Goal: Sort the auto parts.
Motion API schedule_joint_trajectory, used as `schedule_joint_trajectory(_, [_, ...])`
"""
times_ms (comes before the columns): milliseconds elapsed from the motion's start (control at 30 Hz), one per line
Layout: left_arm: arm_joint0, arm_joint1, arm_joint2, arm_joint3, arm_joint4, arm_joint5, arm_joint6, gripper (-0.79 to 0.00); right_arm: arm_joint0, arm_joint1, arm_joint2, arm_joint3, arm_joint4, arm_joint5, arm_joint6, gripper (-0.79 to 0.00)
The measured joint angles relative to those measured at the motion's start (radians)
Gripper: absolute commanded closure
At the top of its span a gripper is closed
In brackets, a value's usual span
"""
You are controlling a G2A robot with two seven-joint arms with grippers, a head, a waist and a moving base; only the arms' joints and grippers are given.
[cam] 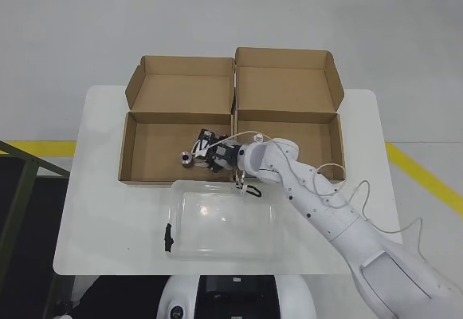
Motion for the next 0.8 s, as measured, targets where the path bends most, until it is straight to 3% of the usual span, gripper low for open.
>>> schedule_joint_trajectory(100, [0.0, 0.0, 0.0, 0.0, 0.0, 0.0, 0.0, -0.785, -0.01, 0.007, 0.023, -0.048, 0.0, -0.011, -0.007, -0.785])
schedule_joint_trajectory(333, [0.0, 0.0, 0.0, 0.0, 0.0, 0.0, 0.0, -0.785, -0.076, 0.038, 0.105, -0.238, 0.0, -0.058, 0.0, -0.785])
schedule_joint_trajectory(800, [0.0, 0.0, 0.0, 0.0, 0.0, 0.0, 0.0, -0.785, -0.355, 0.134, 0.425, -0.6, 0.084, -0.21, 0.001, -0.785])
